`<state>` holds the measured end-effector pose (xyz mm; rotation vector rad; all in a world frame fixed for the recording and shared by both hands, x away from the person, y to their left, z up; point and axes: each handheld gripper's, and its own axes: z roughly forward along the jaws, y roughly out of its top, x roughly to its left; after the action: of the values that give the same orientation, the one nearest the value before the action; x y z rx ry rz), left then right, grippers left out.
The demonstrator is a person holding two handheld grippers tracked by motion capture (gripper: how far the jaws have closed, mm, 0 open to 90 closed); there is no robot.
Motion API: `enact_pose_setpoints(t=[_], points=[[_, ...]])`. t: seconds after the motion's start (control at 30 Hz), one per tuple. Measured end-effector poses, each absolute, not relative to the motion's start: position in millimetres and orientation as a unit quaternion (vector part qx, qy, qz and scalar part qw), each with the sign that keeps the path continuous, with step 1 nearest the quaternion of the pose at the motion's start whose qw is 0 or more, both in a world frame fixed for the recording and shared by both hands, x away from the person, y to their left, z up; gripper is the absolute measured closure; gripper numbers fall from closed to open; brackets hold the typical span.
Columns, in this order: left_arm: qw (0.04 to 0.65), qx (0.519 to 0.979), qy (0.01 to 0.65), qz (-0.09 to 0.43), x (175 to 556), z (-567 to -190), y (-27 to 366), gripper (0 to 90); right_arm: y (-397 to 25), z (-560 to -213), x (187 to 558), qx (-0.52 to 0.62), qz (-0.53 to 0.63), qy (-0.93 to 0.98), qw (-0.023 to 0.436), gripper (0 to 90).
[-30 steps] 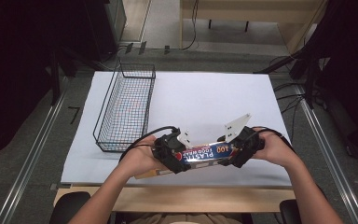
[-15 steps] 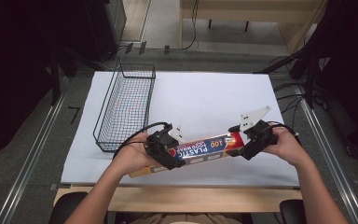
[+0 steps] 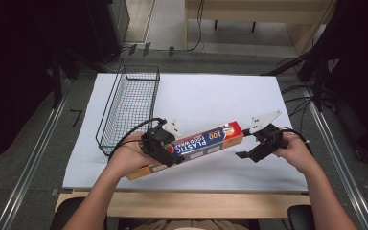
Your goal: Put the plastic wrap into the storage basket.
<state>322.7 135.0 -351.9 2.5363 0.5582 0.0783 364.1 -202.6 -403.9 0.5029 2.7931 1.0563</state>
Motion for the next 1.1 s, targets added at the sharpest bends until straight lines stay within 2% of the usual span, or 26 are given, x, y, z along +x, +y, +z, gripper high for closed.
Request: enact_pose_setpoints(t=[0.2,0.57,1.1], points=[[0.278,0.930,0.238,0.036,326.3,-345.6,142.0,40.0,-189.9,-417.4,363.3,0.178,0.338,0.922,0.065,19.2],[0.266,0.922,0.276,0.045,334.8,-336.9,149.6,40.1,-172.2,-435.6,359.5,0.173,0.317,0.931,0.039,19.2],[0.258,0.902,0.338,0.067,367.8,-314.2,173.3,40.1,-167.3,-441.3,362.1,0.183,0.321,0.928,0.034,19.2]])
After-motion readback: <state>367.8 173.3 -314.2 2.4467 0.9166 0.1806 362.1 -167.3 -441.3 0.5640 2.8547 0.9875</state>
